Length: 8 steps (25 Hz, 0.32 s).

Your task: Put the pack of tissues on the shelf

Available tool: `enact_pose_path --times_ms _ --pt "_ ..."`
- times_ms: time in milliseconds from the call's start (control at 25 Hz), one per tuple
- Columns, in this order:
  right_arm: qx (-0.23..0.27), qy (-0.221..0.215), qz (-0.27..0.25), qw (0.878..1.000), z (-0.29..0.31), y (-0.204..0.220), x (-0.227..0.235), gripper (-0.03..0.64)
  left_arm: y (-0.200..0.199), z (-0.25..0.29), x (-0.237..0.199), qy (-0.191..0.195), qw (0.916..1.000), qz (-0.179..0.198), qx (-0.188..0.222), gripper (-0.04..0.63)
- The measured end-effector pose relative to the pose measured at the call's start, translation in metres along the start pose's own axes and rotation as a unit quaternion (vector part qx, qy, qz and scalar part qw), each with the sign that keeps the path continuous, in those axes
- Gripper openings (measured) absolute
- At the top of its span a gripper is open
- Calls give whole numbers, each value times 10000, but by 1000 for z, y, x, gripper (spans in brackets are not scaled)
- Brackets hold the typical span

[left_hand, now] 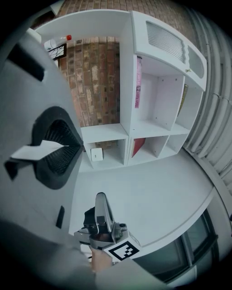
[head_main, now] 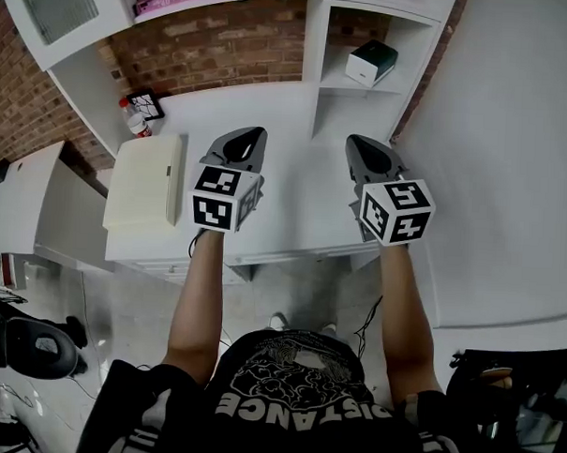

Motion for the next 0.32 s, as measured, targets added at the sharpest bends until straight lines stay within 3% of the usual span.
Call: enact_pose_path --times_ms 320 --pt "-6 36 -23 10000 9 0 -10 3 9 -5 -10 0 10000 6 25 6"
Point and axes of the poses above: the fingertips, and each gripper's own axes: z forward along the fingers, x to its right, y out of its underside, the point moved 4 cm from there along -z, backward along the fingers, and after that the axes turned 15 degrees about z, right-handed, at the moved point
